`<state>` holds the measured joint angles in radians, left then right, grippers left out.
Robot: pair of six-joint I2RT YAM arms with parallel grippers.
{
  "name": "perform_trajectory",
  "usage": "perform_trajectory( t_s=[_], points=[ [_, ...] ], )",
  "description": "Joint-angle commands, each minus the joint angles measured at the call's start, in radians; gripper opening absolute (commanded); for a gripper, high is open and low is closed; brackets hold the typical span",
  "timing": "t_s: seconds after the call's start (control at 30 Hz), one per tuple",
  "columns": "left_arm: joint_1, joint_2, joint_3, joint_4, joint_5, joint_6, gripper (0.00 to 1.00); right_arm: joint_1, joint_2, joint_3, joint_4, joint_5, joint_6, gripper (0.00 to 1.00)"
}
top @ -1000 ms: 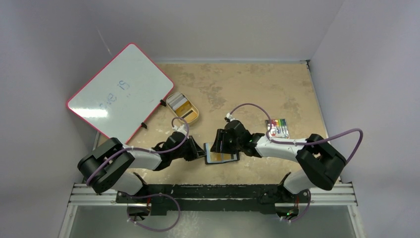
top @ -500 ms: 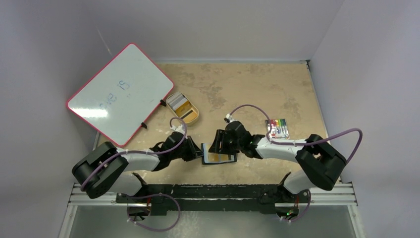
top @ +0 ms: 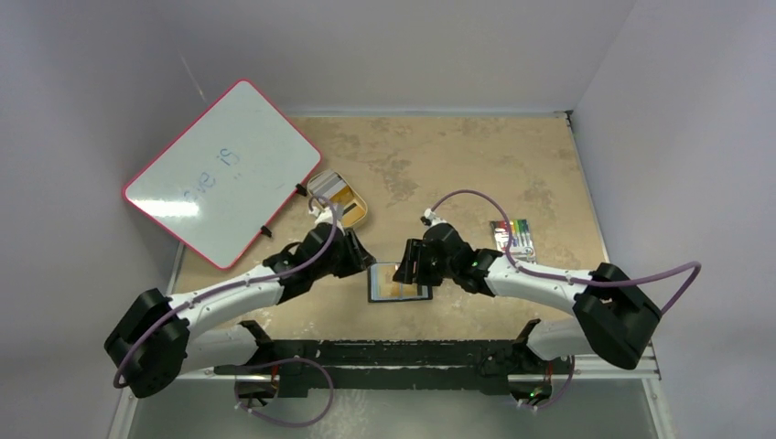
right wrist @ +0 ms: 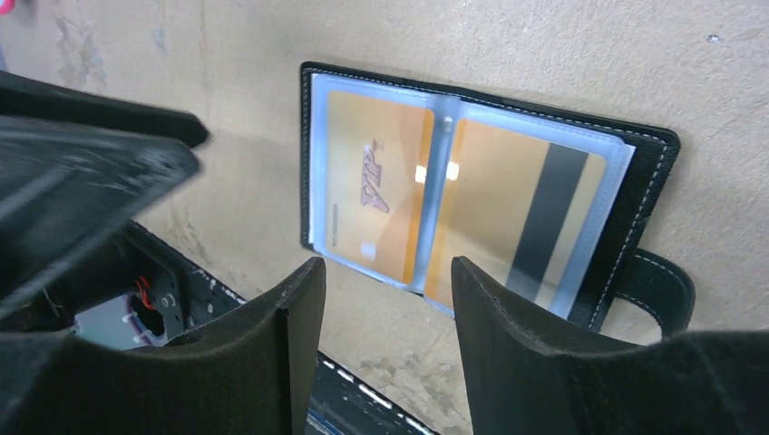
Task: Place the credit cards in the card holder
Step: Insert the credit card into the card holder, then pick up the credit card from the storage box.
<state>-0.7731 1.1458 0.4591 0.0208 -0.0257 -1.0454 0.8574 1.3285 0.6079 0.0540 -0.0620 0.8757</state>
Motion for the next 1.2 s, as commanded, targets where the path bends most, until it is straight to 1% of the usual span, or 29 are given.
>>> perform_trajectory(
  t_s=[0.0,0.17,0.4,0.5,0.7,0.97,1.07,1.17],
  points=[
    [-0.002,-0.017,0.183,-0.24,-0.162,0.174,0.38,0.004,-0.009,0.02,-0.019,0.042,-0.031,0.55],
    [0.026,0.035,0.358,-0.421,-0.27,0.344,0.46,0.003,-0.026,0.017,-0.02,0.06,-0.055,0.53],
    [0.161,0.152,0.581,-0.571,-0.354,0.592,0.5,0.002,-0.074,0.002,-0.01,0.069,-0.062,0.54],
    [0.211,0.232,0.654,-0.596,-0.376,0.694,0.52,0.002,-0.087,-0.012,0.014,0.057,-0.066,0.55],
    [0.225,0.396,0.766,-0.594,-0.417,0.865,0.54,0.002,-0.112,-0.005,0.015,0.053,-0.091,0.55],
    [0.237,0.588,0.911,-0.55,-0.459,1.028,0.57,0.002,-0.133,-0.008,0.018,0.037,-0.09,0.55],
    [0.246,0.663,0.969,-0.571,-0.489,1.065,0.58,0.003,-0.135,-0.001,0.01,0.047,-0.087,0.56],
    [0.25,0.718,0.995,-0.573,-0.503,1.09,0.59,0.003,-0.137,0.011,-0.004,0.055,-0.09,0.56]
  ],
)
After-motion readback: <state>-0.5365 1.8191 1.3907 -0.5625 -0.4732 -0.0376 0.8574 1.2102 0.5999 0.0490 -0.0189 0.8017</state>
